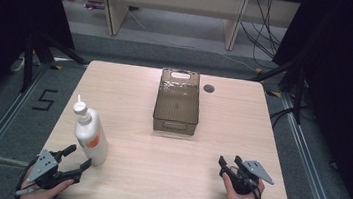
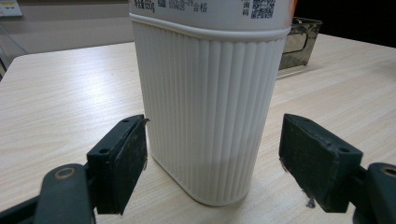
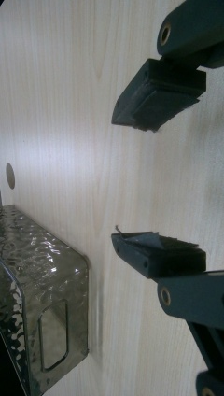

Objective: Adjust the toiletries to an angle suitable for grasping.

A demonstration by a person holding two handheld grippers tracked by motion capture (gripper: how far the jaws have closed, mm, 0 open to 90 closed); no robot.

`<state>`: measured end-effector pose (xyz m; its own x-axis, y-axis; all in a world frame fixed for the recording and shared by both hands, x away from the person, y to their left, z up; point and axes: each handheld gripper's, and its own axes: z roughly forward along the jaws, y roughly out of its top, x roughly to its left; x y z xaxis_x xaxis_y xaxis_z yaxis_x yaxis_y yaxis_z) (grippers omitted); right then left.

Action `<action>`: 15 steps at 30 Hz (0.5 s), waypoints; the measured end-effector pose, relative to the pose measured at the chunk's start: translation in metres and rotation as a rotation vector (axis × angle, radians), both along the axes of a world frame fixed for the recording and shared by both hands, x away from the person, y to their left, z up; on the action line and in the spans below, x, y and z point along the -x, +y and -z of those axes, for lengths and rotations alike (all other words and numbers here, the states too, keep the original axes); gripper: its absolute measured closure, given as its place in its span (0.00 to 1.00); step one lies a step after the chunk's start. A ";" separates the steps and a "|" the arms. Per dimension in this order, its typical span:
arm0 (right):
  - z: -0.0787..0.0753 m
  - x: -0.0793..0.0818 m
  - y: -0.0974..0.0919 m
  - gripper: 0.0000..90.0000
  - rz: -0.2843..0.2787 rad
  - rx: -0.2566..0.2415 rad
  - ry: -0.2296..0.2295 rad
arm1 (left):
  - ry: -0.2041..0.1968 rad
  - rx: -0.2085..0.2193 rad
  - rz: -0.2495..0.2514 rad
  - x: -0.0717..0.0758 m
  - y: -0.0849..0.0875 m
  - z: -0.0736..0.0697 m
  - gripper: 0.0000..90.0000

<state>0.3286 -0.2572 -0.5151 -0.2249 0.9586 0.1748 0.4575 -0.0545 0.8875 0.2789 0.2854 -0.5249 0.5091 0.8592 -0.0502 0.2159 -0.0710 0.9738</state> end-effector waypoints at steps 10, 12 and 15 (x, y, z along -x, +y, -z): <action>-0.001 0.002 0.003 0.42 0.027 -0.034 0.019 | 0.008 0.026 0.013 0.001 0.002 0.000 0.27; -0.001 0.002 0.003 0.42 0.025 -0.032 0.021 | 0.007 0.041 0.014 0.003 0.003 -0.001 0.28; 0.000 0.002 0.003 0.42 0.029 -0.032 0.019 | -0.003 0.049 0.020 0.005 0.005 -0.005 0.33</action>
